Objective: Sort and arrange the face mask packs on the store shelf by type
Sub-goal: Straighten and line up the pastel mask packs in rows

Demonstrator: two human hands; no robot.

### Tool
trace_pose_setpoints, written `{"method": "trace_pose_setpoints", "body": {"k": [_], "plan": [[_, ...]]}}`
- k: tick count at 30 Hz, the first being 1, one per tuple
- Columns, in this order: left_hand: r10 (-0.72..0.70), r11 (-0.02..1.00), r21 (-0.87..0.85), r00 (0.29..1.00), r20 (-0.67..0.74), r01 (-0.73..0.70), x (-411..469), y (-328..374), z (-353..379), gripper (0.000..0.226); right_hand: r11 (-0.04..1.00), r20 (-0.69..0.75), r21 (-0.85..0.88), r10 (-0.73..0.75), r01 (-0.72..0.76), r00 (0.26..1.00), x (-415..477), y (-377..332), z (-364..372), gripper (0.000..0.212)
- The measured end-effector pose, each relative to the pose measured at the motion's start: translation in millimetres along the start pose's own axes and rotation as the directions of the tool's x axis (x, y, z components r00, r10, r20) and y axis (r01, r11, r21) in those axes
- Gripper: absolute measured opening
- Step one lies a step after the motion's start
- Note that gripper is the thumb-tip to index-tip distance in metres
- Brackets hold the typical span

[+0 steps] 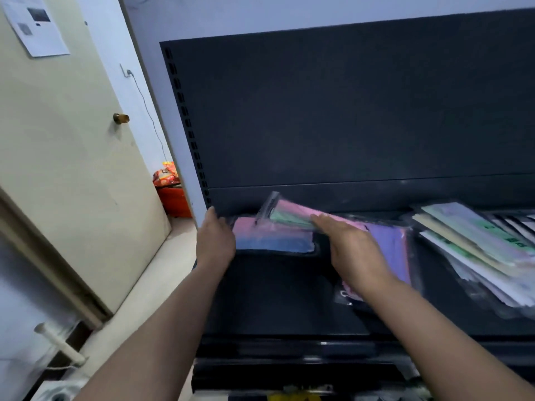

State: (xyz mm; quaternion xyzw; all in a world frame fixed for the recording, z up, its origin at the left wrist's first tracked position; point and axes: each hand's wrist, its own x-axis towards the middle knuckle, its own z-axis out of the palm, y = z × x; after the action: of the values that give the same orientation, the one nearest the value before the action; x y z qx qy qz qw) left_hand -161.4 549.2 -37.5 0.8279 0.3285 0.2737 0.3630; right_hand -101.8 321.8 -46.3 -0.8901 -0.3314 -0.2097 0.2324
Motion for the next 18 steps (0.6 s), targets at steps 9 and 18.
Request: {"method": "trace_pose_setpoints", "body": {"k": [9,18], "plan": [[0.256,0.91,0.226,0.901,0.351,-0.347,-11,-17,-29,0.039,0.96,0.445,-0.007,-0.248,0.28,0.861,-5,-55,40,0.049],[0.186,0.747,0.368,0.705,0.684,-0.554,-7,-36,-7,0.049,0.978,0.383,-0.206,0.103,-0.023,0.918,-13,-52,53,0.047]]}}
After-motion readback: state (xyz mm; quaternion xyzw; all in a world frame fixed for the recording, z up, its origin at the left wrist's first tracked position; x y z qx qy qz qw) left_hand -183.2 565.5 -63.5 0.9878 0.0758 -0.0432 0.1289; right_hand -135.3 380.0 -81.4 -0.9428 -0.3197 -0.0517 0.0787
